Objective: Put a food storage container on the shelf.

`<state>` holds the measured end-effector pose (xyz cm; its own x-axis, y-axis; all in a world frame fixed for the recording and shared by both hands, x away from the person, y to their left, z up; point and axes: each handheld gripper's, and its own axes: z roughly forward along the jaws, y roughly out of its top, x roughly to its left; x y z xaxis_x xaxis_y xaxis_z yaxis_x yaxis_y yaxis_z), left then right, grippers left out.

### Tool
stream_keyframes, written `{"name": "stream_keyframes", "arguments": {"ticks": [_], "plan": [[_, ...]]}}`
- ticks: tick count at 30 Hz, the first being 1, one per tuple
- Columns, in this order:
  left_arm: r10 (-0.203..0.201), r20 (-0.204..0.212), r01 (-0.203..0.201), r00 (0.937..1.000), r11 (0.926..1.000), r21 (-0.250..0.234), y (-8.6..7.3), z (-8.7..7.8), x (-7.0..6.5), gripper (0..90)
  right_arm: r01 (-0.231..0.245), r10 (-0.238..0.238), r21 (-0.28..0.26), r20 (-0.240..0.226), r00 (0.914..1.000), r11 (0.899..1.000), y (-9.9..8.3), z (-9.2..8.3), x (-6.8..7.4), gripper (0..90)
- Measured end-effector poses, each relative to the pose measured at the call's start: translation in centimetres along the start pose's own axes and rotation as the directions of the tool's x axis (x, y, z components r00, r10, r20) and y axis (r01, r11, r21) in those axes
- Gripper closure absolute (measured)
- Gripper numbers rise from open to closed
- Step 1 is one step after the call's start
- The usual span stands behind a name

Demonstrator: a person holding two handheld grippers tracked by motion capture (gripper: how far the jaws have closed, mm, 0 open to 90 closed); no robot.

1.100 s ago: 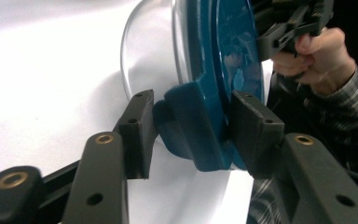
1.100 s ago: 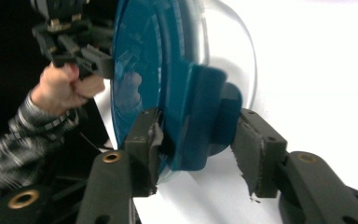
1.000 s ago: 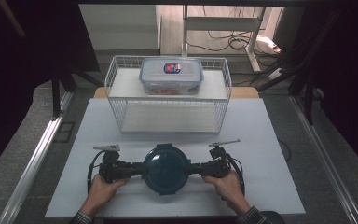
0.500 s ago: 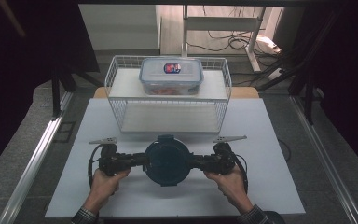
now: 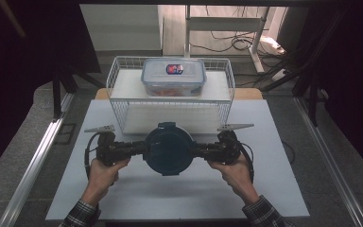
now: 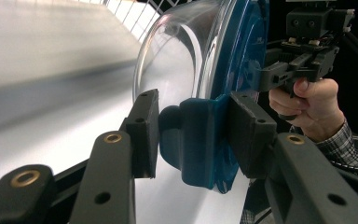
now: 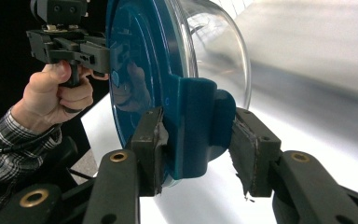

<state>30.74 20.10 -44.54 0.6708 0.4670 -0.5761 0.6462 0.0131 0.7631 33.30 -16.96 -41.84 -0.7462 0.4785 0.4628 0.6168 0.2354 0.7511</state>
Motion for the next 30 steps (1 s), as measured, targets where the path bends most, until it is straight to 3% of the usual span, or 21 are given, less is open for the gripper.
{"name": "stream_keyframes", "arguments": {"ticks": [12, 30], "plan": [[0.038, -0.016, -0.039, 0.9991, 0.9988, -0.031, 5.7, -0.7, -1.4, 56.8, 0.038, -0.038, -0.039, 0.008, 0.9992, 0.998, 5.4, -1.7, 0.6, 56.8], [0.095, -0.036, -0.097, 0.9949, 0.9918, -0.083, 14.9, -2.1, -3.3, 56.9, 0.05, -0.051, -0.105, -0.001, 0.9987, 0.993, 13.2, -3.9, 1.2, 56.8]]}}
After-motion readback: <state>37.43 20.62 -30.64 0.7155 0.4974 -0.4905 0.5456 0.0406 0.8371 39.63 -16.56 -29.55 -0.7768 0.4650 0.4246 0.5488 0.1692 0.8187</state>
